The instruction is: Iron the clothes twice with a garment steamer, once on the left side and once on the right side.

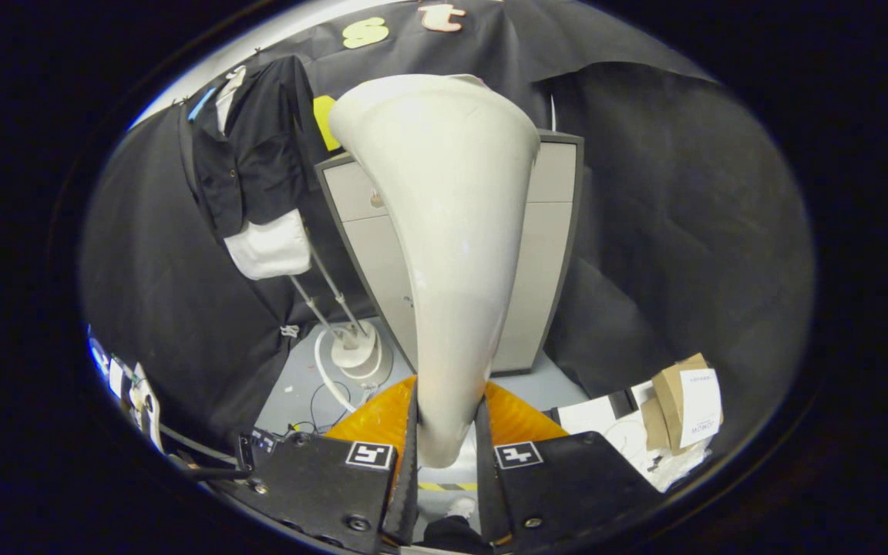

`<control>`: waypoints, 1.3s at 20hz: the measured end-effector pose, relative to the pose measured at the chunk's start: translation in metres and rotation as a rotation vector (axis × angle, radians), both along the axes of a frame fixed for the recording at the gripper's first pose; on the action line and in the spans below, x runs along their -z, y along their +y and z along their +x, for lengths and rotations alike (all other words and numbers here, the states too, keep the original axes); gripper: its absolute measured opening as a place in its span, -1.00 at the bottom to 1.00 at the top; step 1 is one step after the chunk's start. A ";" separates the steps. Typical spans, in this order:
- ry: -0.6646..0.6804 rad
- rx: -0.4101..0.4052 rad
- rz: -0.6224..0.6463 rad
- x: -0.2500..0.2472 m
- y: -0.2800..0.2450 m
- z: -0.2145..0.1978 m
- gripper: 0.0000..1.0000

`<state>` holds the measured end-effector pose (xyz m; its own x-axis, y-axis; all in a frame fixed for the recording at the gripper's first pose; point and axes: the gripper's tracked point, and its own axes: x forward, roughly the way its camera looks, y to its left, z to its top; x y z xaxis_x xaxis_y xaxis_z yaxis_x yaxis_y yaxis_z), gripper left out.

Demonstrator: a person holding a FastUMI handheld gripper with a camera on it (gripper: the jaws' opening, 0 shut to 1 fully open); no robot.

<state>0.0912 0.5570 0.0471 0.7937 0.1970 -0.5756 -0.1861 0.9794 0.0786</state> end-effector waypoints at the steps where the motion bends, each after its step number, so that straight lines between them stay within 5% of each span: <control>1: -0.002 0.000 -0.003 0.000 0.000 0.000 -0.31; 26: -0.014 -0.033 -0.021 -0.004 -0.022 -0.013 -0.30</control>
